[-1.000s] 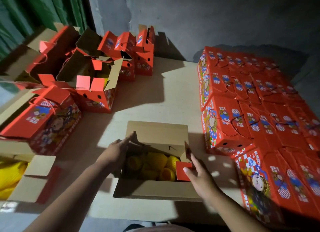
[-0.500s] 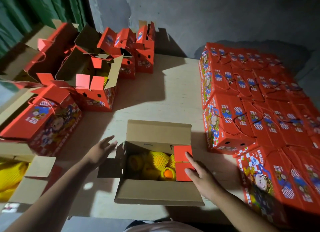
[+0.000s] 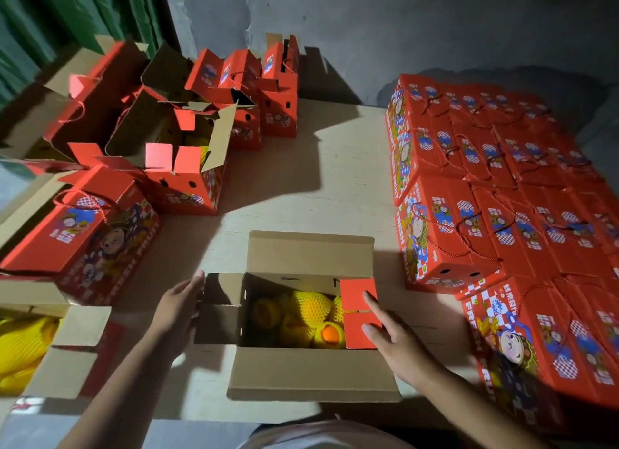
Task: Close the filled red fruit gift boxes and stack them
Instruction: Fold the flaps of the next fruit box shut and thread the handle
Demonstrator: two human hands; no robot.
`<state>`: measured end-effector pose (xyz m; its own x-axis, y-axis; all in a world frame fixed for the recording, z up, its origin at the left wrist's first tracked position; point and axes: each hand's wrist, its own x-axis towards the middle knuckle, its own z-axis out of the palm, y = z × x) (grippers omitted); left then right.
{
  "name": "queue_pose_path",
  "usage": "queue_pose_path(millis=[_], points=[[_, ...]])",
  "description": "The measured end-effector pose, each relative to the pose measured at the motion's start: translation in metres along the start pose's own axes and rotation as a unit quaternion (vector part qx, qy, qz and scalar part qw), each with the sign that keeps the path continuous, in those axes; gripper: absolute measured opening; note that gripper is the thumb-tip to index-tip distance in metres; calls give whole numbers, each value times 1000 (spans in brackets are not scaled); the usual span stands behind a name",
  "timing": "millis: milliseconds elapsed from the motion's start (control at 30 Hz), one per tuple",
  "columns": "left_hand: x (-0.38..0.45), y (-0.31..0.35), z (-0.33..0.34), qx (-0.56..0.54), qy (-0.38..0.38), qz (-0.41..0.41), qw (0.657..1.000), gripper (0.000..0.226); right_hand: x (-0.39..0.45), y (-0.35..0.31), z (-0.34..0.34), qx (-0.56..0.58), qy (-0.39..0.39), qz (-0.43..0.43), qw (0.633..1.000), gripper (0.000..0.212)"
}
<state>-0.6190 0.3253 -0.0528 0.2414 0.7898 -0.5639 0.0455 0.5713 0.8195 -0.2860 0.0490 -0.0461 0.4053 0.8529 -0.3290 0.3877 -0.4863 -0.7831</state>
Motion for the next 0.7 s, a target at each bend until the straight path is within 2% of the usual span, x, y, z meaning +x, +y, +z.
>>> queue_pose_path(millis=[100, 200, 267, 333, 367, 433, 467, 500, 600, 700], points=[[-25, 12, 12, 27, -18, 75, 997, 41, 0, -2, 0, 1, 0, 0, 1000, 65], [-47, 17, 22, 85, -95, 124, 984, 32, 0, -2, 0, 9, 0, 2, 1000, 65], [-51, 11, 26, 138, -124, 162, 969, 25, 0, -2, 0, 12, 0, 1, 1000, 65], [-50, -1, 28, 219, -126, 219, 942, 28, 0, -3, -1, 15, -1, 1, 1000, 65], [-48, -7, 27, 293, -122, 267, 910, 31, 0, -4, -1, 15, -2, 1, 1000, 65], [-45, -16, 25, 462, -116, 362, 801, 39, -1, -5, -1, 15, -4, 2, 1000, 64], [-44, -19, 23, 520, -121, 382, 754, 46, -1, -6, -2, 14, -6, 3, 1000, 65], [-43, -21, 21, 559, -131, 382, 724, 53, -1, -6, -2, 13, -8, 3, 1000, 65], [-45, -25, 16, 618, -164, 365, 677, 60, -3, -8, -4, -9, -12, 1, 1000, 65], [-50, -26, 12, 659, -162, 378, 630, 60, -5, -8, -10, -67, -24, -22, 997, 60]])
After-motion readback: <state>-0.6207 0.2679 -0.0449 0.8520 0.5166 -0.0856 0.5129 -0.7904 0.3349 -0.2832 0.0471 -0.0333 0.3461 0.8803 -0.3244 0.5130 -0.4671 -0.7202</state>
